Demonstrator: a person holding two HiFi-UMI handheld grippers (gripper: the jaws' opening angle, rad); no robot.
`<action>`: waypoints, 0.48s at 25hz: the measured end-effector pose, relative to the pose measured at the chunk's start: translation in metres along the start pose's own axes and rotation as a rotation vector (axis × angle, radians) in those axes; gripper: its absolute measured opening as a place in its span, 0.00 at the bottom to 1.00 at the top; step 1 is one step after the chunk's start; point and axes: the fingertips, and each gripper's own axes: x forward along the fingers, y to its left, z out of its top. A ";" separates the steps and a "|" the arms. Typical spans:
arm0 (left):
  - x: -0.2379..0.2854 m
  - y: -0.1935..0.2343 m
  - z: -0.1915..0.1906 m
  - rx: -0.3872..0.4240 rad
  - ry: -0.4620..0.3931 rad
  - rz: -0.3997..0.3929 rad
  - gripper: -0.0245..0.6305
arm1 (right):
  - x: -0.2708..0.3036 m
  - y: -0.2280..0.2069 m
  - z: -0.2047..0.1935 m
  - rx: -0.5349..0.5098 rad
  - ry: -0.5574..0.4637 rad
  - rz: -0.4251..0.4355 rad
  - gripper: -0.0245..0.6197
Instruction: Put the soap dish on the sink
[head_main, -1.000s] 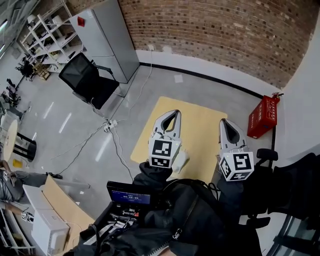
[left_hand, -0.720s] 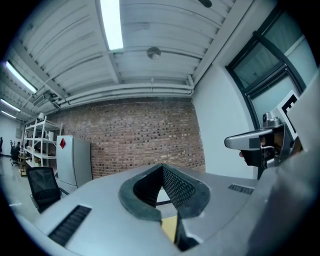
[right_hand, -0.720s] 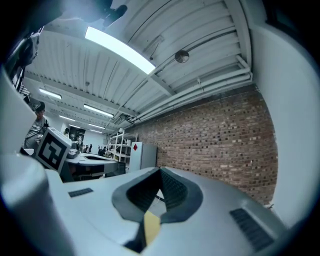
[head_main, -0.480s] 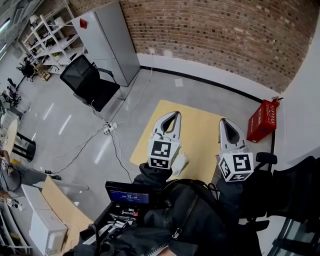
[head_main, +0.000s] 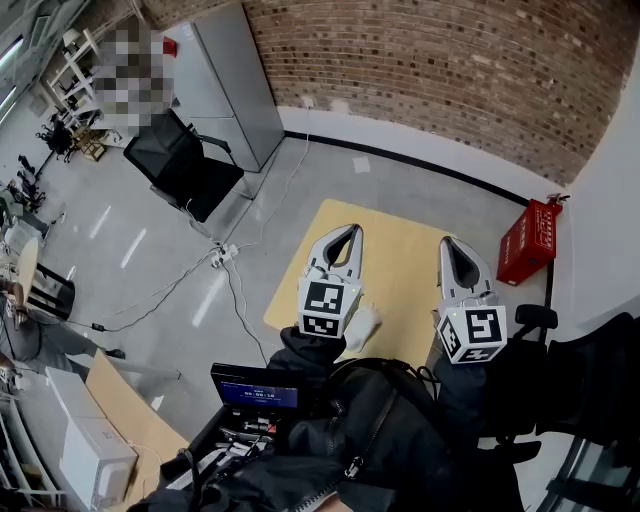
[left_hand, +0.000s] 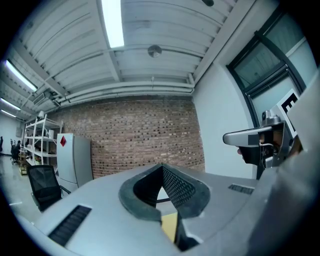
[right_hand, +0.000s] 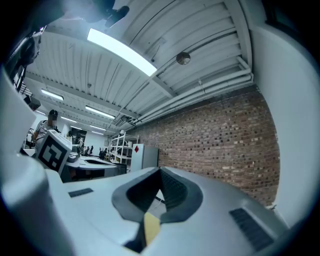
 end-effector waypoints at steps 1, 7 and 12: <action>-0.001 -0.001 0.000 0.000 0.000 0.001 0.04 | -0.001 0.000 -0.001 0.001 0.001 0.001 0.05; -0.003 0.003 0.000 -0.003 0.007 0.015 0.04 | 0.000 0.001 0.000 0.006 0.005 0.004 0.05; -0.006 0.004 -0.002 -0.003 0.006 0.020 0.04 | -0.001 0.003 -0.003 0.009 0.006 0.006 0.05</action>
